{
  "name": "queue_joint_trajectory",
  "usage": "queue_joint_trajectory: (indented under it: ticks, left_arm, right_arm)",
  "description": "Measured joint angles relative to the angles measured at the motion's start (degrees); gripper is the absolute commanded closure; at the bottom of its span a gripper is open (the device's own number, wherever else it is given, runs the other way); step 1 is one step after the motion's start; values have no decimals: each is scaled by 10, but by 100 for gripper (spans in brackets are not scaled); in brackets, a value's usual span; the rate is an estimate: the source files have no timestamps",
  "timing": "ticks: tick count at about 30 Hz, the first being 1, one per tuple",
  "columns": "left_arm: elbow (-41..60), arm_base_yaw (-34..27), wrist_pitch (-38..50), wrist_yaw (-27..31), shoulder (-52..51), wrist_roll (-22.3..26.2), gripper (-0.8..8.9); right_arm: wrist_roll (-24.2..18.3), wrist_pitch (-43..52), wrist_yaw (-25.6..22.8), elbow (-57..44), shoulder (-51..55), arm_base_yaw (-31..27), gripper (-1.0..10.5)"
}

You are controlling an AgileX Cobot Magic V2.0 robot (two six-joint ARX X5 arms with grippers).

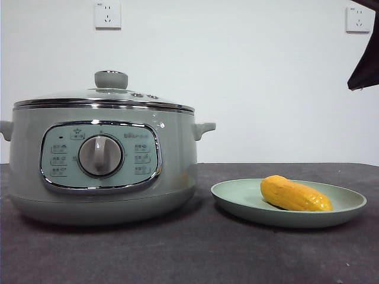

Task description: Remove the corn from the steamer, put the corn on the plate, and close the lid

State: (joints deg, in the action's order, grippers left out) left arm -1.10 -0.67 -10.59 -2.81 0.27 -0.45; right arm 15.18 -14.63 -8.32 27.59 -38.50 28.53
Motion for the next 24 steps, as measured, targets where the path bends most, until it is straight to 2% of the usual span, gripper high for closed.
queue_joint_trajectory:
  ticks: [5,8,11,13,18,21,24]
  left_arm:
    - [0,0,0,0,0,0,816]
    - [0,0,0,0,0,0,816]
    - [0,0,0,0,0,0,816]
    - [0,0,0,0,0,0,816]
    - [0,0,0,0,0,0,816]
    - [0,0,0,0,0,0,816]
    - [0,0,0,0,0,0,816]
  right_arm:
    - [-23,-27,-50,0,18,0,946]
    - [-58,-33,-52,-4,52,-10,946]
    - [-99,21,-49,-25,104,-46,946]
    - [-114,65,-33,-50,140,-85,946]
    - [-142,121,75,-117,221,-195,946]
    - [-155,121,83,-152,257,-234,946]
    - [-160,121,83,-187,290,-249,946]
